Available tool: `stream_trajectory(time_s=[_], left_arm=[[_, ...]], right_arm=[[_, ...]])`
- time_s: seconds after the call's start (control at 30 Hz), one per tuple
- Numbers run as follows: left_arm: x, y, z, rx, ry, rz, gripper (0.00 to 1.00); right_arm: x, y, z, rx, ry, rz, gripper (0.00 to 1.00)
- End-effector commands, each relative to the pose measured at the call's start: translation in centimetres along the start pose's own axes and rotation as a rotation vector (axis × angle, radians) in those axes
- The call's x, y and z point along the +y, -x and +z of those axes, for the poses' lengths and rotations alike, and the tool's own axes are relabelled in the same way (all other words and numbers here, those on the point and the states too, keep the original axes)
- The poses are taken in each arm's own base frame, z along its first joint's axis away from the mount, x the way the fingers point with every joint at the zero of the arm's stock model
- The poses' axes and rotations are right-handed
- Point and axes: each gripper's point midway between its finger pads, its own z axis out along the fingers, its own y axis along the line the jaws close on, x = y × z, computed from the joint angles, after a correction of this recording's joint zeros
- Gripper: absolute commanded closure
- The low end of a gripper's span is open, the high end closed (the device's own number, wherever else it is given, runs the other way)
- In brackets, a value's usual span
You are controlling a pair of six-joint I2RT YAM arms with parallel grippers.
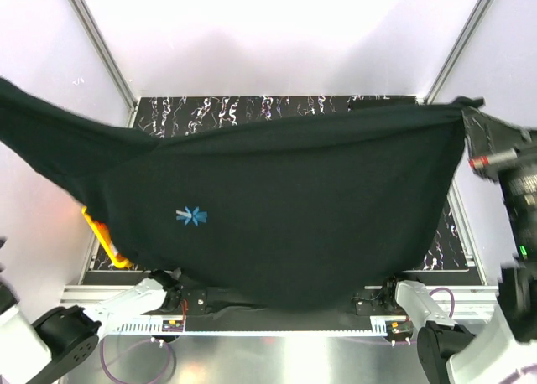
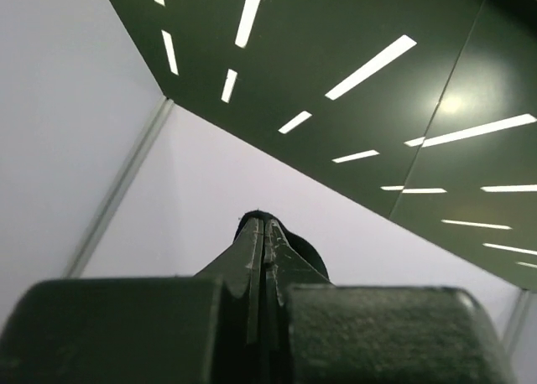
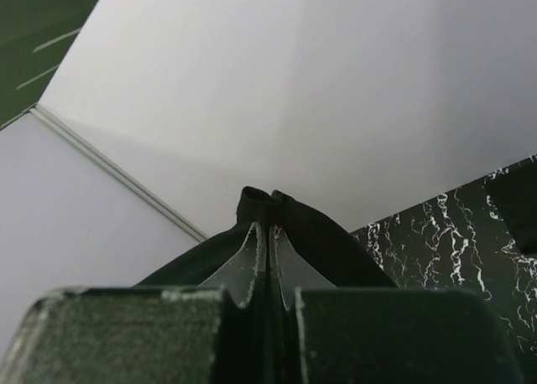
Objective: Fold and stack the t-shirts
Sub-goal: Flatten the tshirt out
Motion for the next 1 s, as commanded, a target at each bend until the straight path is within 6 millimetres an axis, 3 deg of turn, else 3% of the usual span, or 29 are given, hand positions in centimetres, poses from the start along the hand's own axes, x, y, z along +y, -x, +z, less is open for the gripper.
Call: stream_trajectory(time_s=[0.0, 0.1, 0.13, 0.17, 0.2, 0.23, 0.27, 0.33, 0.37, 0.43, 0.47, 0.6, 0.7, 0.8, 0.9, 0.97], left_arm=[[-1.1, -3.5, 2.4, -0.018, -0.01, 0.183, 1.0], [-2.1, -10.9, 4.7, 0.07, -0.004, 0.313, 1.0], [-2.8, -15.9, 5.8, 0.135, -0.01, 0.364, 1.0], [-3.1, -18.5, 6.3, 0.169, -0.018, 0.397, 1.0], [-3.6, -23.6, 6.7, 0.235, -0.04, 0.439, 1.0], [-3.5, -25.9, 6.8, 0.261, -0.04, 0.453, 1.0], [-3.0, -28.0, 6.9, 0.28, -0.033, 0.472, 1.0], [-1.2, -34.3, 6.3, 0.335, -0.02, 0.491, 1.0], [-0.4, -36.5, 5.9, 0.359, -0.017, 0.493, 1.0], [2.7, -43.0, 4.4, 0.443, 0.006, 0.502, 1.0], [4.2, -46.0, 3.2, 0.499, 0.01, 0.513, 1.0], [8.9, -55.6, 0.0, 0.644, 0.025, 0.468, 1.0], [10.5, -58.7, -0.9, 0.674, 0.007, 0.471, 1.0], [10.4, -60.7, -0.8, 0.684, -0.018, 0.463, 1.0], [9.9, -60.9, 0.2, 0.682, -0.025, 0.46, 1.0], [9.4, -59.9, 0.9, 0.657, -0.026, 0.452, 1.0]], right_arm=[[-3.3, -0.7, 5.5, -0.003, -0.076, -0.004, 1.0], [-7.2, -2.5, 10.3, 0.011, -0.138, -0.005, 1.0], [-8.2, -3.0, 11.5, 0.016, -0.15, -0.008, 1.0], [-10.7, -5.0, 13.2, 0.055, -0.195, -0.007, 1.0], [-12.2, -5.5, 15.2, 0.046, -0.206, -0.014, 1.0], [-13.4, -6.4, 16.2, 0.054, -0.221, -0.016, 1.0], [-16.2, -8.8, 17.3, 0.098, -0.263, -0.014, 1.0], [-18.6, -10.6, 19.4, 0.103, -0.26, -0.023, 1.0], [-21.4, -13.2, 19.6, 0.145, -0.303, -0.017, 1.0], [-24.2, -15.2, 20.9, 0.148, -0.326, -0.022, 1.0], [-26.8, -17.7, 20.8, 0.184, -0.372, -0.018, 1.0], [-33.1, -23.0, 22.9, 0.253, -0.448, -0.011, 1.0], [-35.3, -25.1, 25.0, 0.294, -0.432, -0.028, 1.0], [-36.4, -26.0, 26.6, 0.311, -0.401, -0.055, 1.0], [-36.6, -25.3, 27.4, 0.307, -0.387, -0.061, 1.0], [-35.6, -23.9, 27.6, 0.295, -0.374, -0.076, 1.0]])
